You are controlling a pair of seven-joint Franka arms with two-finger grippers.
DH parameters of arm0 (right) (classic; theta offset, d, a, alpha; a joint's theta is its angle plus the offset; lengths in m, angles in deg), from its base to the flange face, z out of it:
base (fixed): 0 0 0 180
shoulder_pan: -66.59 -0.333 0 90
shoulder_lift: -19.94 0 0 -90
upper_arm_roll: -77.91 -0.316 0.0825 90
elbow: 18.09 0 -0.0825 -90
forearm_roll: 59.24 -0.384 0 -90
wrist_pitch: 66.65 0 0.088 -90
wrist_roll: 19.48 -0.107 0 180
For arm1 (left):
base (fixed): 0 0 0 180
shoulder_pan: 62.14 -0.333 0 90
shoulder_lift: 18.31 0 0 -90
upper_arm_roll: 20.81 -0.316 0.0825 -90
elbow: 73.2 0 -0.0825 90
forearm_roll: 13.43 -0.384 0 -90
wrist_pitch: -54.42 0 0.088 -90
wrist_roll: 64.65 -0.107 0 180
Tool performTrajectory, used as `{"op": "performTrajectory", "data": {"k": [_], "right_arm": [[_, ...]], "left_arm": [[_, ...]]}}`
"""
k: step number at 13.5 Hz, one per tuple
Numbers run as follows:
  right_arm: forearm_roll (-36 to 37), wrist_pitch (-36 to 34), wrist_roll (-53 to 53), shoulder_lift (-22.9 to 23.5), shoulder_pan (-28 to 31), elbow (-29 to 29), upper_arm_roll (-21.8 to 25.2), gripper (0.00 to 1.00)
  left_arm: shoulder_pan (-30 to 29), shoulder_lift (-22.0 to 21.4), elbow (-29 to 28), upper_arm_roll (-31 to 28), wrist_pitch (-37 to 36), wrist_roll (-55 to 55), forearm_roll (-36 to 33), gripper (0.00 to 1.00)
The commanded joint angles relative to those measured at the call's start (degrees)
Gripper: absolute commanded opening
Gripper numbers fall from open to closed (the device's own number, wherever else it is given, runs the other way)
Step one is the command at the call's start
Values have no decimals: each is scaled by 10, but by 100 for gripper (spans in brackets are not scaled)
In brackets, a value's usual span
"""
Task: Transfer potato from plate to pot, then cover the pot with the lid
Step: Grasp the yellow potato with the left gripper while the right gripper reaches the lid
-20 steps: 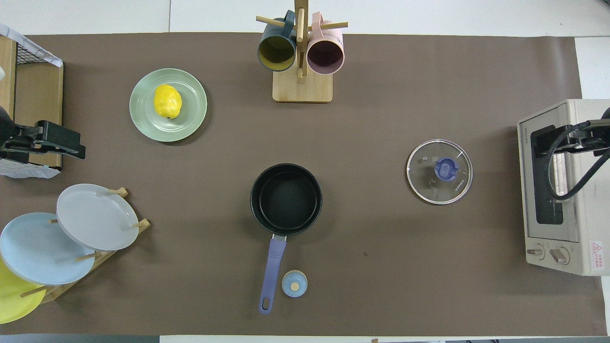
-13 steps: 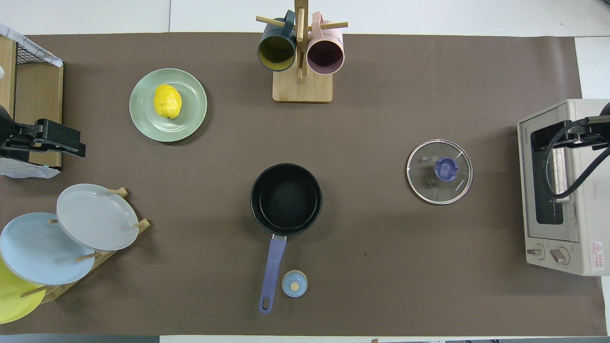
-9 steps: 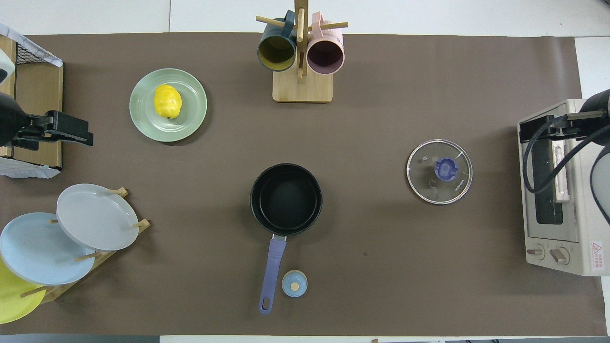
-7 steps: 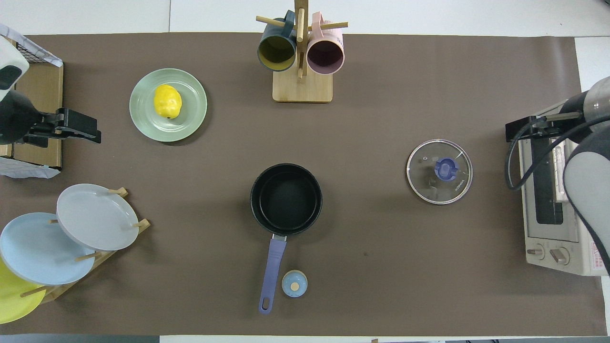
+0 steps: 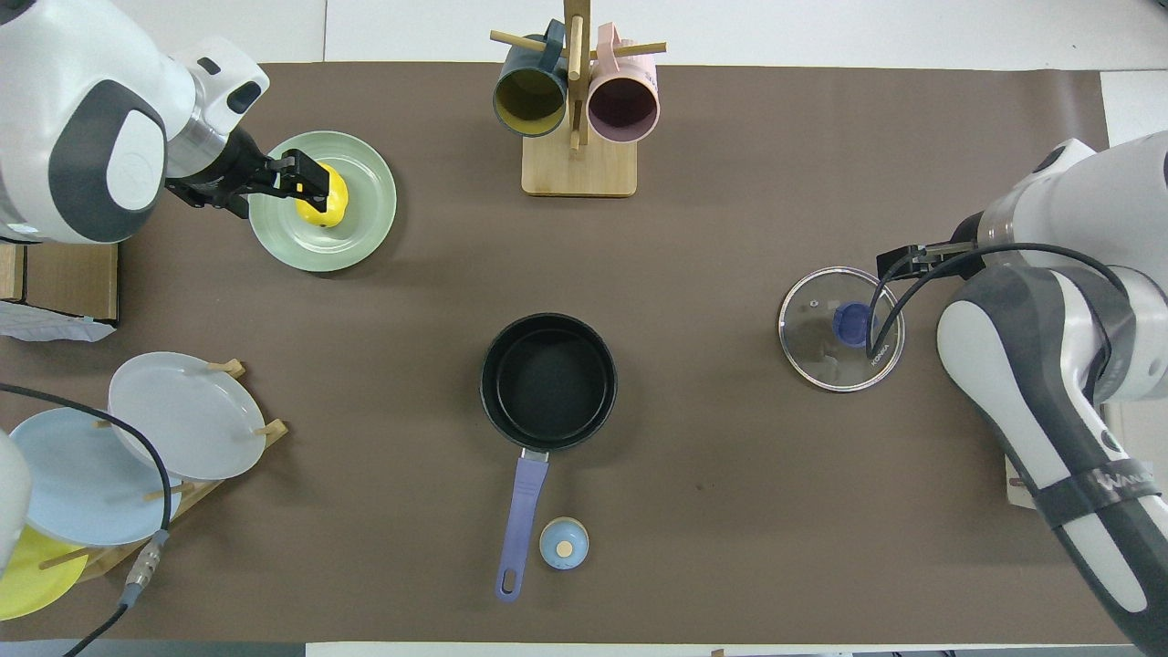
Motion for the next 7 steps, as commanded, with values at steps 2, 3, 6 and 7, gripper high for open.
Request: {"op": "performTrajectory", "data": {"k": [2,3,6,7], "right_arm": [[-14,75,31,-14,-23,81,-1,100],[-14,99,44,-8,-28,89,-1,100],[-14,108,86,16,-29,97,-1,100],[-14,120,101,17,-28,106,-1,100]], "left_arm": [[18,75,61,-25,36,24,-28,100],[19,83,62,-26,45,26,-28,100],[20,89,57,-29,75,45,-33,100],[19,90,53,-29,80,52,-36,100]]}}
